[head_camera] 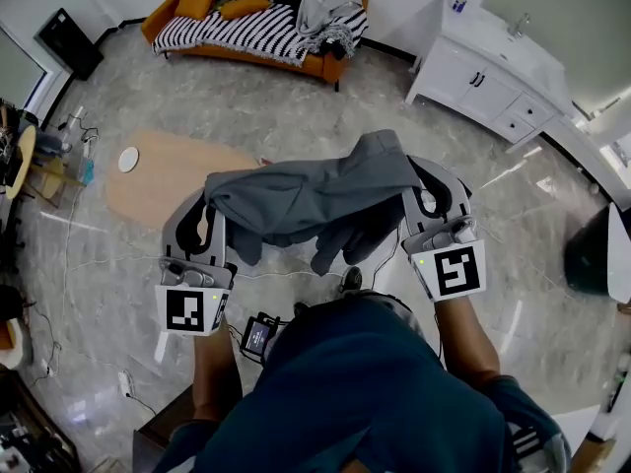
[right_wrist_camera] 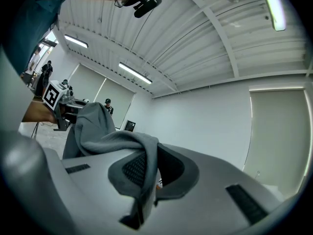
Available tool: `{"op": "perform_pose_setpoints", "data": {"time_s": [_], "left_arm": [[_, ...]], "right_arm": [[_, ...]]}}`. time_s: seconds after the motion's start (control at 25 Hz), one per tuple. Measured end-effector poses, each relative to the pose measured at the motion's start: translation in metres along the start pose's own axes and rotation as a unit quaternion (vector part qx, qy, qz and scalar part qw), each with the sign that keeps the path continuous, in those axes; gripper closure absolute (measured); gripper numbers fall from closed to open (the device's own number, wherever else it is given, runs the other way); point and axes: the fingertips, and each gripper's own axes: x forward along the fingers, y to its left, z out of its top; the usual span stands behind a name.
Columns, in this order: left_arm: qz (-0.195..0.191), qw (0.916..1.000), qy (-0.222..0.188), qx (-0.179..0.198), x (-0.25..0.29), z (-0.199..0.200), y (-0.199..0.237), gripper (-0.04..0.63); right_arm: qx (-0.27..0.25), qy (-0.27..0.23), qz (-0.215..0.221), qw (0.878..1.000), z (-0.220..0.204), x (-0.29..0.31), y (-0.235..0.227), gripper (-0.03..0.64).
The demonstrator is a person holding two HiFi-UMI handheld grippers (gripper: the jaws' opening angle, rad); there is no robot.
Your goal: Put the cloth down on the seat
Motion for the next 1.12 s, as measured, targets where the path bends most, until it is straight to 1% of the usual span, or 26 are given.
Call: {"op": "perform_pose_setpoints", "data": {"time_s": [0.08,0.28,0.48,0.68,0.8,0.92,1.0,1.12], "left_arm": [[-0.001,1.0,0.007,0.004,0.02,-0.003,-0.008,0.551],[0.004,0.9999,0.016,-0.004,0.07,-0.008,-0.026,0.551],[0.007,0.9997,0.02,-0.009,0.099,-0.009,-0.041,0.551],[-0.009,0.9995,0.027,-0.011,0.122,-0.017,-0.044,0.551],[-0.021,0.9995,0.02,-0.015,0.134,-0.023,-0.036,0.551],[-0.042,0.9988,0.015,-0.02,0.149,-0.03,-0.029,0.551],[-0.052,0.9984,0.008,-0.022,0.157,-0.03,-0.021,0.551],[-0.063,0.9977,-0.006,-0.027,0.168,-0.03,-0.008,0.551]], "right_arm": [[0.005,-0.003,0.004,1.0,-0.009,0.004,-0.018,0.597],[0.016,-0.012,0.017,1.0,-0.027,0.019,-0.063,0.597],[0.015,-0.015,0.022,1.0,-0.038,0.023,-0.096,0.597],[0.026,-0.007,0.006,1.0,-0.049,0.03,-0.117,0.597],[0.019,-0.002,-0.007,1.0,-0.052,0.04,-0.122,0.597],[0.023,0.001,-0.027,0.999,-0.05,0.048,-0.125,0.597],[0.021,0.011,-0.037,0.999,-0.049,0.052,-0.128,0.597],[0.005,0.02,-0.054,0.998,-0.048,0.063,-0.134,0.597]]}}
